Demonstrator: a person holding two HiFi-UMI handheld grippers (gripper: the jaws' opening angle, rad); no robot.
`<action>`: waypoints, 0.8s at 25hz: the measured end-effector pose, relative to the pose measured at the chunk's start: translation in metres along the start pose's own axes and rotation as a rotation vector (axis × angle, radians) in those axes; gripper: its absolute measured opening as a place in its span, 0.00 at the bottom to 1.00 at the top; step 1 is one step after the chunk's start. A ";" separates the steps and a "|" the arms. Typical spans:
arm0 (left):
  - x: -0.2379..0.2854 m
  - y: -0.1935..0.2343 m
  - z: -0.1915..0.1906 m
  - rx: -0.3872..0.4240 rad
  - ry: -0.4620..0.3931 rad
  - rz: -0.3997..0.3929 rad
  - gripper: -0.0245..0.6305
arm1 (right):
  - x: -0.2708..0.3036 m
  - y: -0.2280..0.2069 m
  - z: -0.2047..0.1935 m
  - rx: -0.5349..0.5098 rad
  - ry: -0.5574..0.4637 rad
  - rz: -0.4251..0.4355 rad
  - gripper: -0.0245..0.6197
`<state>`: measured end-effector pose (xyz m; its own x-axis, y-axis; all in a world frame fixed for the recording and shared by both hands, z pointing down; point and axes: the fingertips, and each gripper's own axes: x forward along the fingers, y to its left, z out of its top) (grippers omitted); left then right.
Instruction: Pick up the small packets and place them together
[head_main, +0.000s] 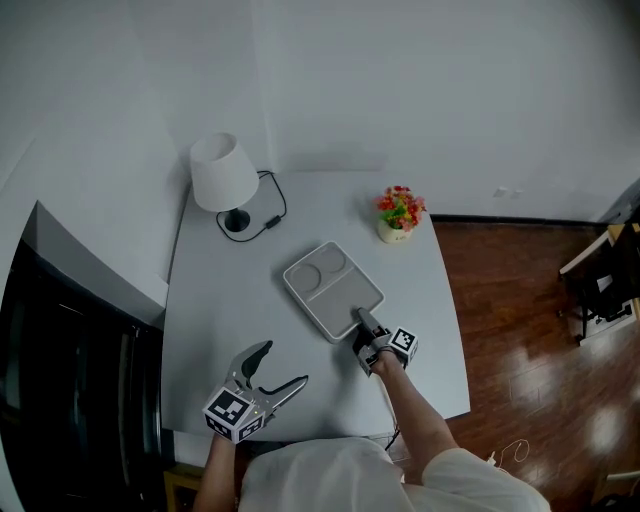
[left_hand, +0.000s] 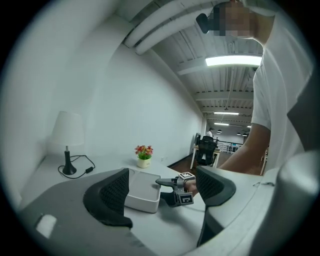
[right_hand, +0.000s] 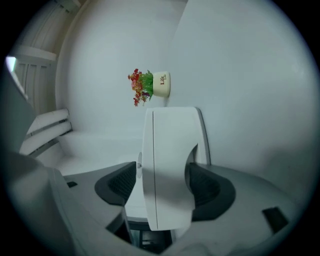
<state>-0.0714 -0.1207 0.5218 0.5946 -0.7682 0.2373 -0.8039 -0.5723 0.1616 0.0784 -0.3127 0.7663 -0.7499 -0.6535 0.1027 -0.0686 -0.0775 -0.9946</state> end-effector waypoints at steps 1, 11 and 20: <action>-0.003 0.000 -0.003 -0.006 0.001 0.006 0.65 | -0.001 0.000 -0.001 0.000 0.002 -0.001 0.53; -0.023 -0.008 -0.017 -0.054 -0.003 0.020 0.65 | -0.022 -0.001 0.000 -0.036 -0.013 0.015 0.38; -0.015 -0.026 -0.026 -0.064 0.013 -0.049 0.65 | -0.105 -0.018 -0.004 -0.033 -0.063 -0.017 0.29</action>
<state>-0.0600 -0.0867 0.5393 0.6335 -0.7355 0.2403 -0.7731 -0.5894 0.2342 0.1558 -0.2396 0.7739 -0.7054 -0.6987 0.1193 -0.1033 -0.0652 -0.9925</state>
